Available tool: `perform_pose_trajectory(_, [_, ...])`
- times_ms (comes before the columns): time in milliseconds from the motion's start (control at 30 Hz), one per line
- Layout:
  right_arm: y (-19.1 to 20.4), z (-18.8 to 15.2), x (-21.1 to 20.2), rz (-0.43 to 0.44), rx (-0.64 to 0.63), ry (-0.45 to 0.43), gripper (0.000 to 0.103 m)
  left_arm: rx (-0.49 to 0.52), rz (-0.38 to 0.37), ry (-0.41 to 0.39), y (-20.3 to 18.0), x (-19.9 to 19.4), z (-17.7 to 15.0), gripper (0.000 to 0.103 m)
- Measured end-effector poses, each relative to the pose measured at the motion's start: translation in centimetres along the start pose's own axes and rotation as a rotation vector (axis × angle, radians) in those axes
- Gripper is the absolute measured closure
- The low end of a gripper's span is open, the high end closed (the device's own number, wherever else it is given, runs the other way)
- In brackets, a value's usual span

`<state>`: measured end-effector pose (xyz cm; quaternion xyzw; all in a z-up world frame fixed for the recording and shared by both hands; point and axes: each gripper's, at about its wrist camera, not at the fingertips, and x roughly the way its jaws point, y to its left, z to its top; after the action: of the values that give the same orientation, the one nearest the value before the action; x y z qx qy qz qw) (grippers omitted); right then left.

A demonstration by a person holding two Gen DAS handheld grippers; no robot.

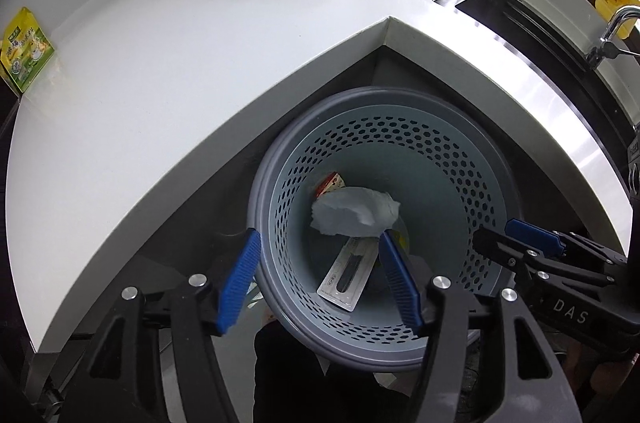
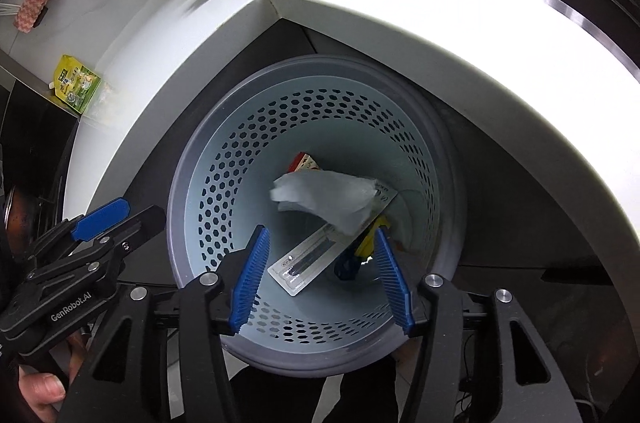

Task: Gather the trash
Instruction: 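Carry the bag and strap over the grey bin and open both tools, then move both tools back toward the dark grey cloth on the counter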

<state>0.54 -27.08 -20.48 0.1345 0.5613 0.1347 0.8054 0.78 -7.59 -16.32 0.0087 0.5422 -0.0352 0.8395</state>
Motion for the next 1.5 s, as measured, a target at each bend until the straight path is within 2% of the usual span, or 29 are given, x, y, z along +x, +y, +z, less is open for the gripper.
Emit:
perform_pose_trajectory(667, [-0.1, -0.4, -3.7, 0.025, 0.040, -0.035, 0.044, -0.016, -0.003, -0.052, 0.2, -3.9, 1.0, 0.035])
perform_pose_trajectory(933, [1.2, 0.2, -6.2, 0.043, -0.019, -0.066, 0.042, -0.037, 0.005, -0.139, 0.5, -7.4, 2.5, 0.030])
perform_pose_trajectory(1200, [2.4, 2.0, -9.1, 0.070, -0.065, -0.135, 0.039, -0.099, 0.035, -0.210, 2.7, -10.2, 3.7, 0.028])
perform_pose_trajectory(1500, [4.4, 5.0, -9.8, 0.092, -0.095, -0.190, 0.037, -0.151, 0.096, -0.270, 6.8, -13.2, 4.7, 0.019])
